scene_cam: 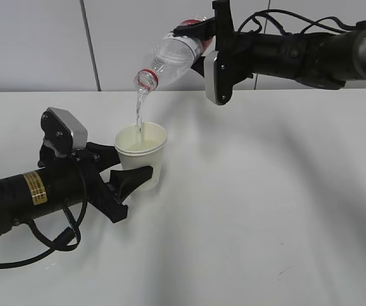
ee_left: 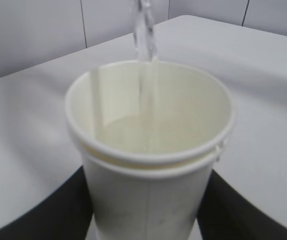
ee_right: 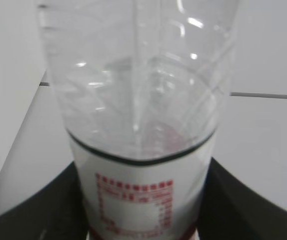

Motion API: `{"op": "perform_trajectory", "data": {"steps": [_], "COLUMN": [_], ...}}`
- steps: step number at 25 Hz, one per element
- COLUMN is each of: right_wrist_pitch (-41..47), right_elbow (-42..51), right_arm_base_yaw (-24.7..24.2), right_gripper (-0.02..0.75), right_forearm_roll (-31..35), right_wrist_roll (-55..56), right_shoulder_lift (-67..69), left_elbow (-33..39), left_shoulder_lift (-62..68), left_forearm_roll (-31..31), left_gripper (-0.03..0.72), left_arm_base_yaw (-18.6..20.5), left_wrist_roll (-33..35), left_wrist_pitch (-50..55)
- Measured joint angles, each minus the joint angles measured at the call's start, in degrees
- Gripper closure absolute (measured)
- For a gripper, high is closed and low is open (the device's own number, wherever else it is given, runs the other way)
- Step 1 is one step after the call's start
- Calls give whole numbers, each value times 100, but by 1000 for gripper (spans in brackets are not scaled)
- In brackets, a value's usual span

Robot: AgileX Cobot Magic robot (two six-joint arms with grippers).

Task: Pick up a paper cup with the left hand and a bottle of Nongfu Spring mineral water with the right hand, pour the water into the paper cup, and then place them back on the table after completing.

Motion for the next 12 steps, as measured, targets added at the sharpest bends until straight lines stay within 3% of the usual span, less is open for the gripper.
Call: {"op": "perform_trajectory", "data": {"steps": [12], "right_wrist_pitch": [0], "right_elbow": [0], "right_arm_base_yaw": [0], "right_gripper": [334], "right_forearm_roll": [19], "right_wrist_roll": [-9], "right_shoulder_lift": [0], "left_elbow": [0], "left_shoulder_lift": [-2], "left_forearm_roll": [0], "left_gripper": [300], "left_arm_base_yaw": [0], "left_wrist_roll": [0], "left_wrist_pitch": [4]}}
